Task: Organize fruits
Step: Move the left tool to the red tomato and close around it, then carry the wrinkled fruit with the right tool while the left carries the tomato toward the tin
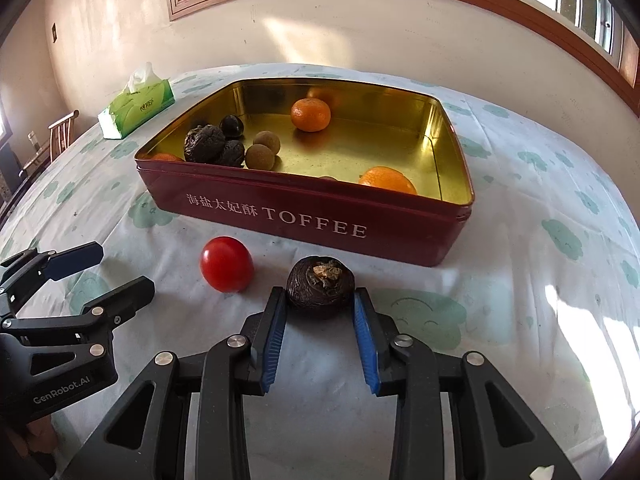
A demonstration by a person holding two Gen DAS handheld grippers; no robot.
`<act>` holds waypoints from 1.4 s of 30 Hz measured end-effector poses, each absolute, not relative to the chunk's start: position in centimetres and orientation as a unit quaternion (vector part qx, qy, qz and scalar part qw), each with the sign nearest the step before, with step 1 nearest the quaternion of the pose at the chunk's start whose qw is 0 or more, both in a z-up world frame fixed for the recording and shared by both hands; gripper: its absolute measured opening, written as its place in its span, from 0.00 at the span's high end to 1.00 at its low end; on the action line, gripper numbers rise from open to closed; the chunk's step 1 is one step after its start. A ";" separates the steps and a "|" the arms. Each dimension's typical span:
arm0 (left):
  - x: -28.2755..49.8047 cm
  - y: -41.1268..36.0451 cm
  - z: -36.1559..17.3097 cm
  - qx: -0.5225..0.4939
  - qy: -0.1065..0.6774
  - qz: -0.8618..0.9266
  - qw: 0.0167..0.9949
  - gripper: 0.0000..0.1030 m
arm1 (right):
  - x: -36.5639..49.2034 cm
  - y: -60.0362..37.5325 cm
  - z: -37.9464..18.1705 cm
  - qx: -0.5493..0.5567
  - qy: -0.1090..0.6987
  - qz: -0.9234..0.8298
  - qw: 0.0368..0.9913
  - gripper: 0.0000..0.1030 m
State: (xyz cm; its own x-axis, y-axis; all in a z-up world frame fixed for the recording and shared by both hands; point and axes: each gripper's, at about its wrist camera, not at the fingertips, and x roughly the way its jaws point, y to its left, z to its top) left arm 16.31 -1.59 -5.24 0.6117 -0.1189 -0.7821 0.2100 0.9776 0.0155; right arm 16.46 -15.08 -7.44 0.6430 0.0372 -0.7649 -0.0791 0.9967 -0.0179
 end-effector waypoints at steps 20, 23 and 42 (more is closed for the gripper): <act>16.4 -8.1 -4.6 0.066 0.426 -0.149 0.890 0.32 | 14.5 -23.6 -7.4 0.019 0.419 -0.034 0.907 0.70; 17.1 -8.5 -4.6 0.064 0.427 -0.146 0.890 0.33 | 14.5 -23.2 -7.4 0.008 0.420 -0.039 0.906 0.70; 17.5 -9.6 -5.1 0.072 0.425 -0.158 0.888 0.69 | 14.5 -23.2 -7.5 0.010 0.420 -0.037 0.907 0.68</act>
State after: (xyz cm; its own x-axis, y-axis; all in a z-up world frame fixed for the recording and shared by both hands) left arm 17.54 -9.56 -5.14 0.5889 -0.2187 -0.7781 0.3417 0.9398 -0.0056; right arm 14.47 -23.19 -7.45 0.6437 -0.0579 -0.7631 0.0751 0.9971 -0.0123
